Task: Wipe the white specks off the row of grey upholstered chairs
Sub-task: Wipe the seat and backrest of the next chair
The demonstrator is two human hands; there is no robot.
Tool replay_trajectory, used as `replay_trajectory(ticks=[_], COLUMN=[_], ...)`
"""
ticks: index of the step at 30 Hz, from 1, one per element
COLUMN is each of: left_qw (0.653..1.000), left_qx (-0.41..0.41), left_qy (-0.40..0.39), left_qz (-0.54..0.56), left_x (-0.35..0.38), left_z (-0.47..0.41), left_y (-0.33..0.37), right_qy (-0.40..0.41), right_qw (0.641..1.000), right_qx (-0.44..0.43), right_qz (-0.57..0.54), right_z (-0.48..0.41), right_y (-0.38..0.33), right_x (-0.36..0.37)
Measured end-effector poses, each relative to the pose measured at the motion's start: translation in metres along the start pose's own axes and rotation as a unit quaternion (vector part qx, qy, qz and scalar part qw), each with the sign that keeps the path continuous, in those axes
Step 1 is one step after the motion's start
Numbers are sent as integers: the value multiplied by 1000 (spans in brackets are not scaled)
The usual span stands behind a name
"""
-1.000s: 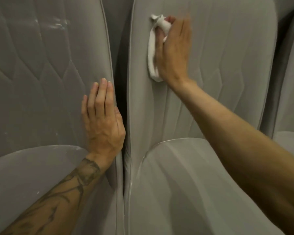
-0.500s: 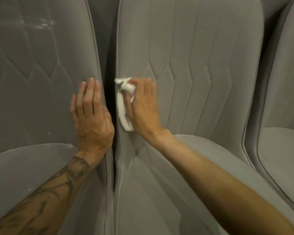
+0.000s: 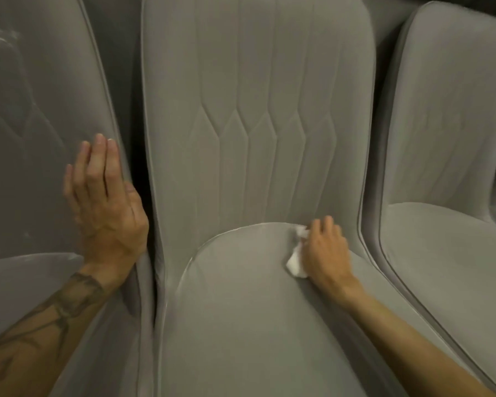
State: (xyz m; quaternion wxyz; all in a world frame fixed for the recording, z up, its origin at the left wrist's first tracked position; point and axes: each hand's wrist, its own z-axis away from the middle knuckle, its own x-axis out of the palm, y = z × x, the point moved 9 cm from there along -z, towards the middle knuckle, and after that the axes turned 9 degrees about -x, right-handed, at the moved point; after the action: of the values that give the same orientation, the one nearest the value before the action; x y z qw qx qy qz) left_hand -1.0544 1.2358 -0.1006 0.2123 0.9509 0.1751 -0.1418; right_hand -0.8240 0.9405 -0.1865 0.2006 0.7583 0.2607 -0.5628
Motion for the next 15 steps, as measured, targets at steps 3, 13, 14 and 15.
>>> replay_trajectory(ticks=[3, 13, 14, 15], left_qw=[1000, 999, 999, 998], left_qx=[-2, -6, -6, -5], left_qy=[1, -7, -15, -26], left_qz=[-2, -38, -46, -53], left_x=[-1, -1, -2, -3], left_z=[0, -1, -1, -1], left_y=[1, 3, 3, 5], right_qy=[40, -40, -51, -59], right_qw=[994, 989, 986, 984], right_qx=[105, 43, 15, -16], right_qz=[-16, -138, -158, -165], right_z=[-7, -53, -55, -55], right_y=[42, -37, -45, -48], right_x=[-3, 38, 38, 36])
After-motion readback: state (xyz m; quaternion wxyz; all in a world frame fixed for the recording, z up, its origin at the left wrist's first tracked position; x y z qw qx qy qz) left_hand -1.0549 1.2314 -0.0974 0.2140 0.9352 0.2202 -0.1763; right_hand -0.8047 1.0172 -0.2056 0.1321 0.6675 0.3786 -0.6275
